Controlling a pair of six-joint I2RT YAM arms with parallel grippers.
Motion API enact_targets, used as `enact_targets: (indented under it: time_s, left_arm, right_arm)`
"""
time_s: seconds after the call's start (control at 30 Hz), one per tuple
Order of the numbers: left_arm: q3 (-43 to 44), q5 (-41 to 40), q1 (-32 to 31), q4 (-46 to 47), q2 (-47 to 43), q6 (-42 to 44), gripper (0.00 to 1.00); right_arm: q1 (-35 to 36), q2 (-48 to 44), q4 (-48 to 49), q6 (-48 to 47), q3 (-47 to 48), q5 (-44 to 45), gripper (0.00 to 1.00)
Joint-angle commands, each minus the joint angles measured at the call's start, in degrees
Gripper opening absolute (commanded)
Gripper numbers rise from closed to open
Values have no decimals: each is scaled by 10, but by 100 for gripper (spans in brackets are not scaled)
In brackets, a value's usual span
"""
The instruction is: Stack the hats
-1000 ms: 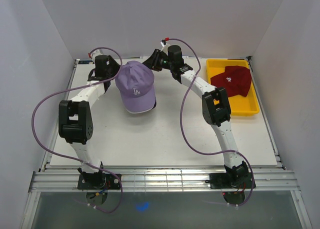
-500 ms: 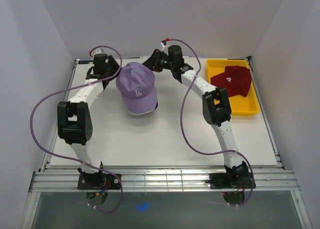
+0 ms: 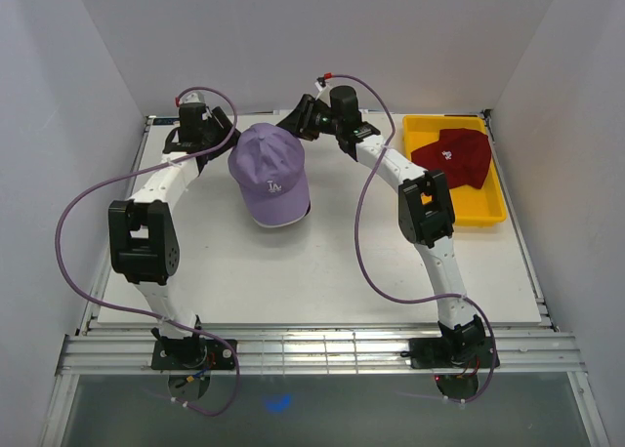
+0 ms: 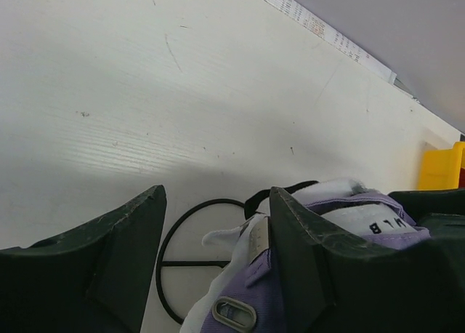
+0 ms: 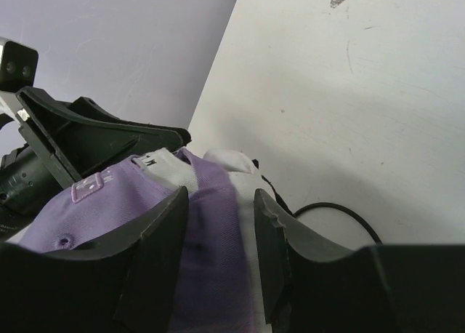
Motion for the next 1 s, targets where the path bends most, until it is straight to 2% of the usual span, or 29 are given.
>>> enact_targets:
  time_s: [0.0,0.3,0.57,0.6,0.7,0.97]
  left_arm:
    - [16,36,2,-29,-36,10,70]
    - [36,58,8,-27,-40,5,70]
    - [47,68,11,-26,-48,-1,71]
    - [50,68,12,-29,-48,-2,80]
    - [51,73,13,-32,-50,-4,92]
    - [45,72,18,-33,-67,-7,93]
  right_arm:
    - [-1,-44,9,7,-1,-17,48]
    - [-5,-53,20,20,-7,-29,50]
    - [-10,-67,31,26,-19,-34,57]
    - [-10,-69,32,26,-19,-35,57]
    - [-10,-74,34,29,-21,-36,57]
    - [-12,-93,42,29,-40,-36,57]
